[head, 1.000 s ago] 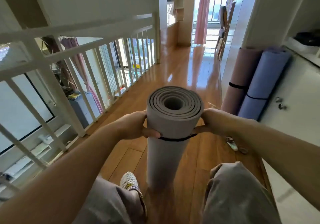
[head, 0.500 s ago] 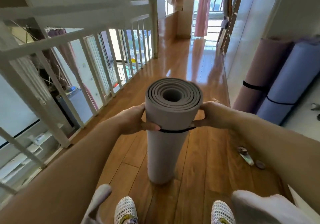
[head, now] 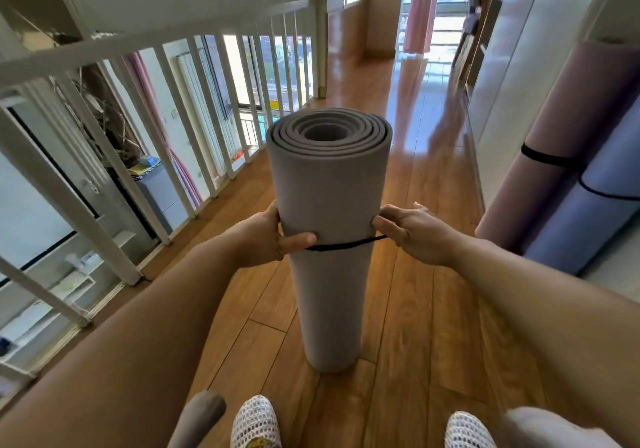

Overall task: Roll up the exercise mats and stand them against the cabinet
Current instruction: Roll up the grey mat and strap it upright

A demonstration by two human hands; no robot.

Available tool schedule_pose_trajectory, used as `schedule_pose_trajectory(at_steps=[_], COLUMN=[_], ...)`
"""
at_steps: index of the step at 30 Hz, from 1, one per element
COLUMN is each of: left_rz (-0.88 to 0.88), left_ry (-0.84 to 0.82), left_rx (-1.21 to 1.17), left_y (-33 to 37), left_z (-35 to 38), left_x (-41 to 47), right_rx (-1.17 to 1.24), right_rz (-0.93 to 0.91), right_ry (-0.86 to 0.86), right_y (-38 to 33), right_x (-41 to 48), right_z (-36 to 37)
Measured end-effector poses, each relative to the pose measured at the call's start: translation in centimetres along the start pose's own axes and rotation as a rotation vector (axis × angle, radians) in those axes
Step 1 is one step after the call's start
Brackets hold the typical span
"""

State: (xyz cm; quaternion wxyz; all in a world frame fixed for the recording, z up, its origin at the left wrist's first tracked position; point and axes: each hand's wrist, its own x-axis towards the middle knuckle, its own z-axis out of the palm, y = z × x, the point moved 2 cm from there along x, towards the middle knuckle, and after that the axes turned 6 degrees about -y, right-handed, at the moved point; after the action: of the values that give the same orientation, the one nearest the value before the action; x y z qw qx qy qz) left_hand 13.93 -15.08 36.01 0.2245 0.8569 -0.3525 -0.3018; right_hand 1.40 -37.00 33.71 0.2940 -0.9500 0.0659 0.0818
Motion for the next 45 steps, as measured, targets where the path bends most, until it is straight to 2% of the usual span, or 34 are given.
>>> schedule_pose_trajectory(at_steps=[4, 11, 17, 22, 26, 31, 33, 35, 37, 40, 42, 43, 45], left_rz=[-0.033, -0.099, -0.204, -0.186, -0.152, -0.158, -0.142, -0.126, -0.115, -0.095, -0.087, -0.081, -0.060], left_ry=[-0.011, -0.028, -0.040, -0.016, 0.002, 0.022, 0.019, 0.013, -0.001, -0.019, 0.045, 0.104, 0.234], left_rx=[-0.044, -0.205, -0.169, -0.159, -0.123, -0.084, -0.050, -0.035, -0.071, 0.051, 0.162, 0.118, -0.271], left_y=[-1.6, -3.6, -5.1, -5.1, -5.0, -4.3, -3.7, -2.9, -2.0, -1.1, -0.4, 0.2, 2.3], left_z=[0.9, 4.5, 7.4, 8.1, 8.1, 7.9, 7.9, 8.0, 8.1, 7.9, 6.8, 6.0, 4.0], left_x=[0.7, 1.7, 2.1, 3.1, 3.3, 3.1, 2.9, 2.7, 2.3, 1.1, 0.1, -0.6, -2.4], right_rx=[0.136, 0.583, 0.702, 0.827, 0.698, 0.516, 0.416, 0.354, 0.303, 0.237, 0.090, 0.015, -0.074], right_rz=[0.021, 0.120, 0.139, 0.109, 0.065, 0.051, -0.025, -0.186, -0.328, -0.351, -0.359, -0.370, -0.341], right_ry=[-0.036, -0.058, -0.097, -0.044, 0.052, 0.162, 0.316, 0.498, 0.572, 0.560, 0.524, 0.481, 0.375], right_y=[0.5, 2.2, 2.6, 3.6, 4.3, 3.4, 2.4, 0.5, -1.6, -4.3, -5.3, -6.0, -7.0], right_x=[1.9, 2.1, 2.3, 3.1, 3.2, 1.1, 0.2, -0.6, -1.6, -3.7, -5.3, -6.2, -7.8], right_z=[1.8, 5.2, 7.6, 8.6, 8.5, 4.5, 2.7, 0.7, -1.4, -4.2, -5.2, -5.5, -6.1])
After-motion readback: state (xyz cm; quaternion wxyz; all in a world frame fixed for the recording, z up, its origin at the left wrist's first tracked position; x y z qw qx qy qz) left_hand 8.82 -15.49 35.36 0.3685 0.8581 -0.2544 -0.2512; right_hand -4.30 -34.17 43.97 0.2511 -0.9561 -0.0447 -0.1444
